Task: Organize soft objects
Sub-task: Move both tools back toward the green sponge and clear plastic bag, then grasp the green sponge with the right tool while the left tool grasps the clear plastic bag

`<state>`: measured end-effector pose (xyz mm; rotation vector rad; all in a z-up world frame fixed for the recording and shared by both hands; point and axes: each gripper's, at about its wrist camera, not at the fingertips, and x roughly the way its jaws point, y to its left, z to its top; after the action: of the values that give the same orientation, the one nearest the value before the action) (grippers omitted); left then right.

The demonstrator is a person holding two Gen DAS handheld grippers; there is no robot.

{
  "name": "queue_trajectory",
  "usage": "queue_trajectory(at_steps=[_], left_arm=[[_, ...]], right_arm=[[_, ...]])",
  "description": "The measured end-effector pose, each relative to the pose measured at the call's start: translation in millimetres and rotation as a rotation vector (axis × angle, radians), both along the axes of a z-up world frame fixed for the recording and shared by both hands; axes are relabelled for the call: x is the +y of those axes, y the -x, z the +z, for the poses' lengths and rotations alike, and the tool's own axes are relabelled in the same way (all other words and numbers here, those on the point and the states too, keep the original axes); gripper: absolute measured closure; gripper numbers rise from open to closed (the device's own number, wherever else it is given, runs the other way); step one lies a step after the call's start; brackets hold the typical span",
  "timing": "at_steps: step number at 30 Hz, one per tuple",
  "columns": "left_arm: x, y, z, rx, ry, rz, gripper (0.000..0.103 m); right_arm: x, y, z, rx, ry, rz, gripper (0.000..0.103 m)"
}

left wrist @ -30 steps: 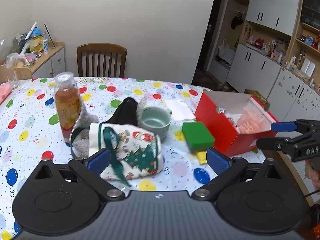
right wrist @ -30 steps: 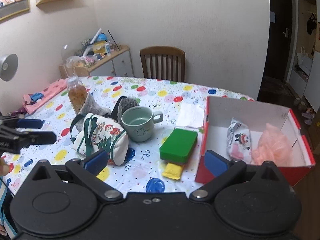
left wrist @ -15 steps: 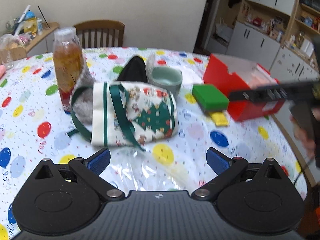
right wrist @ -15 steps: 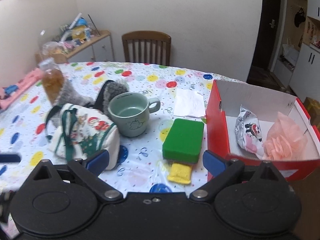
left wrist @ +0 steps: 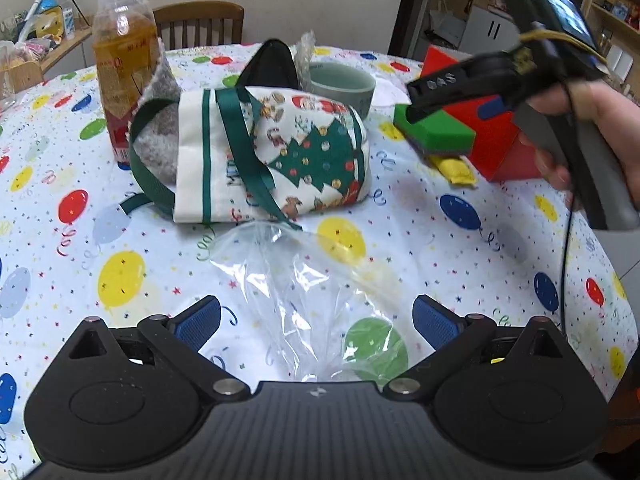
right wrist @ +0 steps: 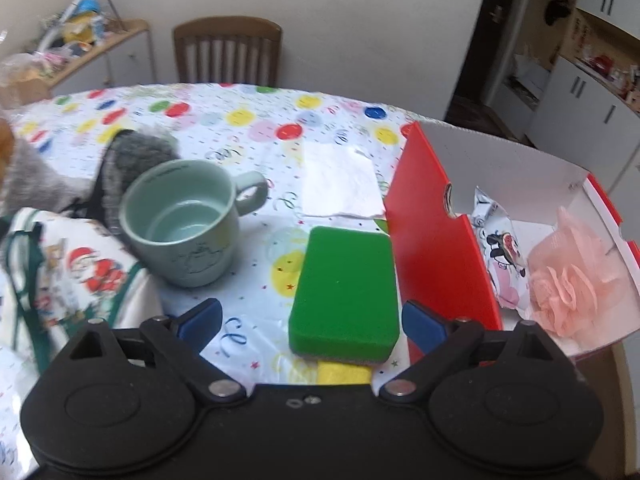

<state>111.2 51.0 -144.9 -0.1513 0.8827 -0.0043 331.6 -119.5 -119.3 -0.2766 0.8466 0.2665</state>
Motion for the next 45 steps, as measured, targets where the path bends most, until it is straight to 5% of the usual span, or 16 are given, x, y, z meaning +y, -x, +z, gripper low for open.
queue_trajectory(at_steps=[15,24,29,31,32,33,45], left_arm=[[-6.6,-7.3,-29.2,0.043,-0.027,-0.019,0.001],[-19.0,-8.3,-34.5,0.054,-0.088,-0.043,0.037],[-19.5,-9.1,-31.9,0.054,-0.106,-0.024,0.065],[-18.7,-9.0,-31.3,0.052,-0.109,-0.014,0.07],[-18.1,-9.3,-31.1,0.051,-0.106,-0.01,0.071],[-17.7,-9.7,-30.8,0.051,-0.101,-0.01,0.072],[-18.5,-9.8,-23.2,0.044,-0.058,0.015,0.081]], right_arm=[[16.5,-25.2,-28.8,-0.02,0.116,-0.115,0.019],[17.5,-25.2,-29.9,-0.053,0.161,-0.103,0.037],[16.7,-18.1,-26.7,-0.077,0.16,-0.068,0.042],[15.9,-15.6,-23.6,-0.091,0.157,-0.059,0.048],[14.8,-14.5,-21.7,-0.095,0.149,-0.05,0.069],[14.1,-13.9,-20.0,-0.092,0.148,-0.05,0.071],[-3.5,11.2,5.2,-0.122,0.049,0.019,0.077]])
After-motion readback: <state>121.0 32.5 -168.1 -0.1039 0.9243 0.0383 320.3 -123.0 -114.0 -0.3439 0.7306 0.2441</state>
